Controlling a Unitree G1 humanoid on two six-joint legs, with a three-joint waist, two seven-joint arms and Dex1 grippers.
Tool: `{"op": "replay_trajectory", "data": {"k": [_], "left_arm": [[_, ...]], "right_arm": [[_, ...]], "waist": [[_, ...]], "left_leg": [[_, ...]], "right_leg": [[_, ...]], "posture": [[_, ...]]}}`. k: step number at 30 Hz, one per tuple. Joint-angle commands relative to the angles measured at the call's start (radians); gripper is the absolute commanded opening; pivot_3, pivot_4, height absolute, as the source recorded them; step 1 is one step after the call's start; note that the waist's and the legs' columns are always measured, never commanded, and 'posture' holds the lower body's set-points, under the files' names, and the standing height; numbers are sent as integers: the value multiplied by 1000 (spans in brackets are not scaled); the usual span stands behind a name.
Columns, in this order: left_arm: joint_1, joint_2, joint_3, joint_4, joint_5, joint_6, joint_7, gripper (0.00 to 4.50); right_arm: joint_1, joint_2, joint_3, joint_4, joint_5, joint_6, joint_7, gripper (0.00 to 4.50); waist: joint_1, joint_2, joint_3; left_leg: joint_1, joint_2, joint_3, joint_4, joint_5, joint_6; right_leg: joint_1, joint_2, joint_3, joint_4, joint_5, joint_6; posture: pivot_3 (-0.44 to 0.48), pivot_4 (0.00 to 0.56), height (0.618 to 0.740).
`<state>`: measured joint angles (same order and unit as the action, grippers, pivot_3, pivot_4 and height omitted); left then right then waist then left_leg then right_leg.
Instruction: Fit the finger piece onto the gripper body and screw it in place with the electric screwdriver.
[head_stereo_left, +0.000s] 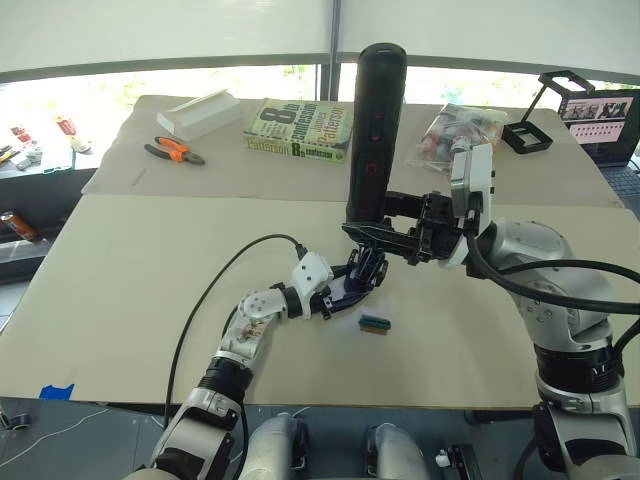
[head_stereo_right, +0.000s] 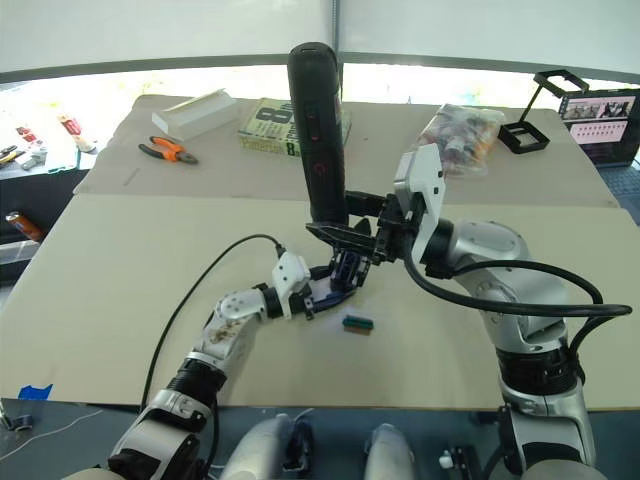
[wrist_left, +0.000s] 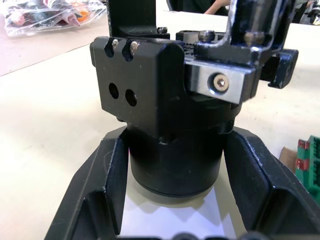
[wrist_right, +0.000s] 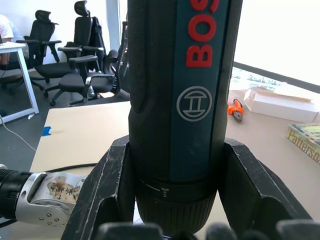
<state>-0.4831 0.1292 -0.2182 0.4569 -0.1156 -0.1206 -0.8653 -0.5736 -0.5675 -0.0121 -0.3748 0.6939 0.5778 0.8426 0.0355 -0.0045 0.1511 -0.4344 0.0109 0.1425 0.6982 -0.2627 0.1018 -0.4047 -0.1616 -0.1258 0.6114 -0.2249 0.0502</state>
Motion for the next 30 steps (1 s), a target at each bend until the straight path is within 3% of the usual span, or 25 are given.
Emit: {"op": "replay_trajectory", "data": {"k": [1, 15, 21, 27, 28, 30], "left_arm": [[24, 3, -31, 91, 43, 29, 9, 2277], [40, 24, -37, 80, 54, 41, 7, 2277], [50, 34, -43, 70, 56, 46, 10, 2277], [72, 41, -30, 35, 27, 60, -2, 2277], [75, 45, -26, 24, 22, 61, -3, 3321], [87, 63, -16, -2, 17, 57, -7, 4251]], "right_arm": [[-39, 21, -86, -154, 109, -63, 15, 1907], [73, 43, 17, -210, -30, -177, 58, 1907], [31, 53, -23, -240, 77, -107, 8, 1907], [19, -45, -133, -263, 223, -19, -25, 1907], [19, -69, -157, -266, 253, -3, -33, 1907], [24, -117, -208, -274, 313, 29, -51, 1907]], "waist": [[-1, 0, 1], [-9, 2, -1], [-16, 2, -1], [-18, 2, -1], [-21, 2, -1], [-23, 2, -1]], "left_leg": [[0, 0, 0, 0, 0, 0], [7, 1, 0, 0, 0, -1], [11, 2, -1, -1, 0, -1], [11, 2, -1, -1, 0, -1], [11, 2, -1, -2, 0, -1], [11, 2, -1, -3, 0, -1]], "right_leg": [[0, 0, 0, 0, 0, 0], [6, 1, 1, 0, 0, 0], [4, 0, 2, 0, 0, 0], [4, -1, 2, 0, 0, -1], [4, -1, 2, 0, 0, -1], [7, -2, 2, 0, 0, -1]], "posture": [[0, 150, 740], [0, 150, 740], [0, 150, 740], [0, 150, 740], [0, 150, 740], [0, 150, 740]]}}
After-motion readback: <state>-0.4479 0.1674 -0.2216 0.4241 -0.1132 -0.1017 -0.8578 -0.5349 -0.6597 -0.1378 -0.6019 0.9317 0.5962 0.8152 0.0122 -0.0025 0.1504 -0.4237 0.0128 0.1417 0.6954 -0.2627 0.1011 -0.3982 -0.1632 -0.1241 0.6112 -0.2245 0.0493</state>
